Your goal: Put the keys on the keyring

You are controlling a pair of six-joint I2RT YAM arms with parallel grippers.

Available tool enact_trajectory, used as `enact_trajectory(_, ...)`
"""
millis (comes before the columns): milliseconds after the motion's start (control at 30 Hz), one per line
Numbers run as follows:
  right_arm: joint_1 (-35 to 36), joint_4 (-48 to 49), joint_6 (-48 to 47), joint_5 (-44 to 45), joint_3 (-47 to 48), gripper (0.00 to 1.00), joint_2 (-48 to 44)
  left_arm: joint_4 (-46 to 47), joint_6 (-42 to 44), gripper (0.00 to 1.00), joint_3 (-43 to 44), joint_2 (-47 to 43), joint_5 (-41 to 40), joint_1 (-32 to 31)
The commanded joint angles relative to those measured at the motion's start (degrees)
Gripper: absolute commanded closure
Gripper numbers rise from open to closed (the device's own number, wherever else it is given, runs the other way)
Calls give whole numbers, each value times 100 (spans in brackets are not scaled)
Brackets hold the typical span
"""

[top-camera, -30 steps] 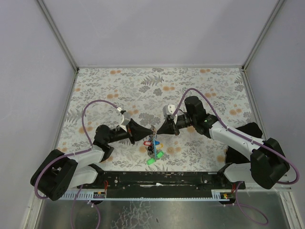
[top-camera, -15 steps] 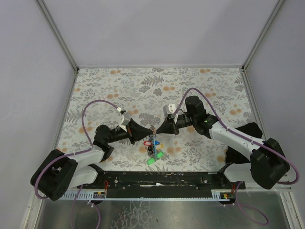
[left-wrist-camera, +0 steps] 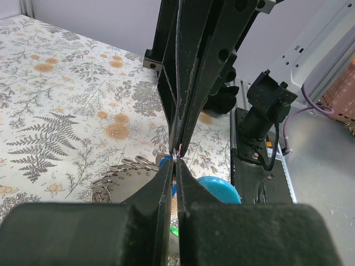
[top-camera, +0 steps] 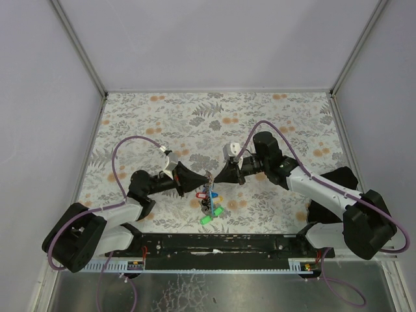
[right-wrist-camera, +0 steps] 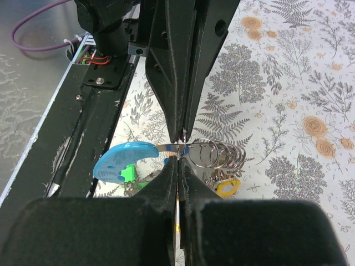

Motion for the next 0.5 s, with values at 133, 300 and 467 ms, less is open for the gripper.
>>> enact_trajectory(133,60,-147,-191,169,-56,100,-283,579,32,100,174,-117,-10,-36)
enact_trajectory(300,56,-32,-126,59,-21,100,-229,575,17,100,192,-119,31,-34)
enact_trajectory(467,60,119,-50,-36,-38,100,-212,586,3,100,200,-104,55,-34)
